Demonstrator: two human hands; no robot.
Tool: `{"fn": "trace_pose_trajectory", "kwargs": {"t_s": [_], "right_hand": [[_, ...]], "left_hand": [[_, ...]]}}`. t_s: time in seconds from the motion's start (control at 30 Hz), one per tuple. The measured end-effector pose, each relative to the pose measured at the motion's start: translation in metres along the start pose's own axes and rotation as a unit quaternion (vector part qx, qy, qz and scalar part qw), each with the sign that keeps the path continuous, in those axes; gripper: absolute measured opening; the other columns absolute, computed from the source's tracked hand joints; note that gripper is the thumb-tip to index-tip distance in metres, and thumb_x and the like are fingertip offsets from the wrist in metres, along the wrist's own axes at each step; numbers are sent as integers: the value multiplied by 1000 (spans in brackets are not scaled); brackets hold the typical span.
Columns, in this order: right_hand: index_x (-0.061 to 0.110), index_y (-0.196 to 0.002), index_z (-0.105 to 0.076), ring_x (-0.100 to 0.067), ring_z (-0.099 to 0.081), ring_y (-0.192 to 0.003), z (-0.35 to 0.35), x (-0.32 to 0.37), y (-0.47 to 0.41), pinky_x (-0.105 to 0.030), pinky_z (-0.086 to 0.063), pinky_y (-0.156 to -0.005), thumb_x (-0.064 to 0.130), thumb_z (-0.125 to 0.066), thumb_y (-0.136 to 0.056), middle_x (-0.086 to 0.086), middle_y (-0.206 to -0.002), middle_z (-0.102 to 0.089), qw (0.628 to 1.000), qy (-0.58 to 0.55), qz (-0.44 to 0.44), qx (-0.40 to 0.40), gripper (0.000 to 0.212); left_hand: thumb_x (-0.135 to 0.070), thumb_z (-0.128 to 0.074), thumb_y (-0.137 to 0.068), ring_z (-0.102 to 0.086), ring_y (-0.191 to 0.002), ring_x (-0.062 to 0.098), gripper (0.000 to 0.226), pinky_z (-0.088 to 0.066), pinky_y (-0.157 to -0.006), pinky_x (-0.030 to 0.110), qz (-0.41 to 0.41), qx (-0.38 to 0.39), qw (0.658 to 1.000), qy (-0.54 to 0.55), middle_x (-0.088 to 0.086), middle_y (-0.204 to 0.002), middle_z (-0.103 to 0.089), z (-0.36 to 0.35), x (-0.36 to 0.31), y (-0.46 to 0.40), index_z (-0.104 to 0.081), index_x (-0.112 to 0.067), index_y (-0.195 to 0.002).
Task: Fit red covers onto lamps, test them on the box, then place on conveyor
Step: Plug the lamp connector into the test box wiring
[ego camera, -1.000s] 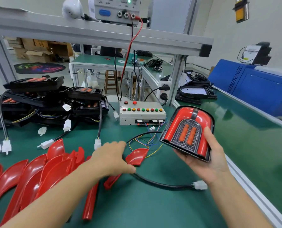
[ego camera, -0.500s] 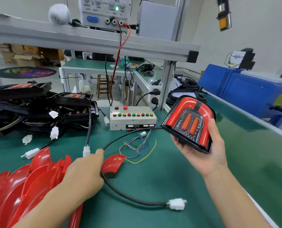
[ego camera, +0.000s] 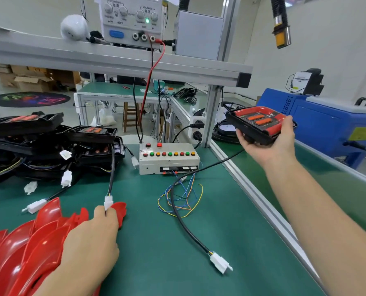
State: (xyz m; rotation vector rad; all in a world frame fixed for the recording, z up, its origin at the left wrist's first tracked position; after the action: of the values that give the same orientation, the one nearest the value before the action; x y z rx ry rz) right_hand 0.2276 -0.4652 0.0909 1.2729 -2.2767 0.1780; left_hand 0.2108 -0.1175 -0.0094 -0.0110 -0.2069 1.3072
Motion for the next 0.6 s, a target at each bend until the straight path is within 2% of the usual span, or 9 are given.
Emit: {"fn": "trace_pose_trajectory", "kwargs": {"t_s": [0.1, 0.2, 0.27, 0.3, 0.33, 0.4, 0.47, 0.53, 0.6], "right_hand": [[8, -116, -51, -41, -64, -96, 1, 6, -13, -58, -56, -76, 58, -63, -84, -21, -111, -64, 1000, 16, 6, -13, 61], [7, -112, -52, -42, -64, -95, 6, 11, -19, -59, -56, -75, 60, -64, -84, -22, -110, -64, 999, 33, 9, -16, 61], [6, -109, -52, -43, -63, -97, 15, 9, -19, -61, -55, -77, 58, -66, -82, -23, -110, -64, 999, 45, 4, -17, 61], [6, -109, -53, -43, -63, -98, 22, 7, -18, -61, -55, -78, 57, -68, -81, -24, -110, -64, 998, 55, -3, -18, 60], [6, -110, -55, -43, -63, -99, 30, 3, -16, -61, -55, -79, 56, -69, -81, -25, -109, -64, 997, 68, -13, -20, 59], [7, -109, -59, -42, -65, -97, 50, -7, -12, -58, -56, -78, 53, -68, -83, -25, -103, -69, 994, 96, -36, -22, 54], [9, -111, -62, -40, -66, -98, 72, -16, -9, -54, -58, -76, 53, -65, -86, -23, -101, -71, 991, 119, -64, -20, 51], [10, -116, -63, -39, -65, -103, 97, -22, -7, -53, -56, -79, 53, -61, -88, -22, -109, -70, 985, 141, -94, -19, 51], [12, -117, -64, -38, -64, -104, 121, -22, -6, -54, -54, -81, 53, -58, -89, -21, -111, -70, 979, 166, -120, -15, 49]], "left_hand": [[-44, -50, -88, -59, -100, 12, 44, -39, -60, 25, -7, -11, 1000, -17, -6, -101, -30, 4, 2, 2, -34, -24, -124], [-54, -63, -78, -50, -110, 18, 60, -45, -71, 27, -20, -25, 999, -14, -5, -123, -40, 18, -3, 4, -41, -22, -124], [-40, -90, -45, -61, -86, 29, 70, -53, -59, 35, -104, -47, 993, 36, 5, -108, -61, 30, -23, 5, -63, -13, -103], [-28, -94, -29, -63, -72, 29, 68, -54, -51, 34, -167, -78, 980, 74, 6, -94, -66, 39, -42, 9, -69, -11, -90], [-21, -94, -23, -63, -67, 26, 67, -54, -49, 32, -222, -90, 966, 94, 3, -90, -68, 48, -63, 15, -71, -14, -86], [-15, -86, -46, -61, -89, 22, 70, -53, -69, 28, -323, -48, 937, 126, -6, -119, -59, 44, -111, 25, -63, -21, -112], [-2, -61, -75, -41, -117, 23, 75, -39, -90, 32, -395, -20, 906, 153, -10, -147, -26, 25, -152, 31, -32, -28, -139], [3, -50, -80, -36, -119, 26, 73, -33, -90, 35, -407, 45, 899, 155, -7, -149, -20, 6, -176, 29, -24, -27, -142], [2, -47, -82, -39, -116, 28, 64, -34, -87, 36, -415, 49, 897, 147, -2, -141, -31, -5, -184, 27, -31, -25, -139]]}}
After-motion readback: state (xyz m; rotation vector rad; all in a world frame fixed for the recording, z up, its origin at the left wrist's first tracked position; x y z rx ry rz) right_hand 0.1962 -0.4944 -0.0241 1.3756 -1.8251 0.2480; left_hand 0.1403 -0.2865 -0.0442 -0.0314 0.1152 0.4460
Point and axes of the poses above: each hand's wrist, its own y-axis away from the middle knuckle, its own z-axis out of the back of the hand, x = y × z, the point moved 8 cm from there along -y, towards the middle knuckle
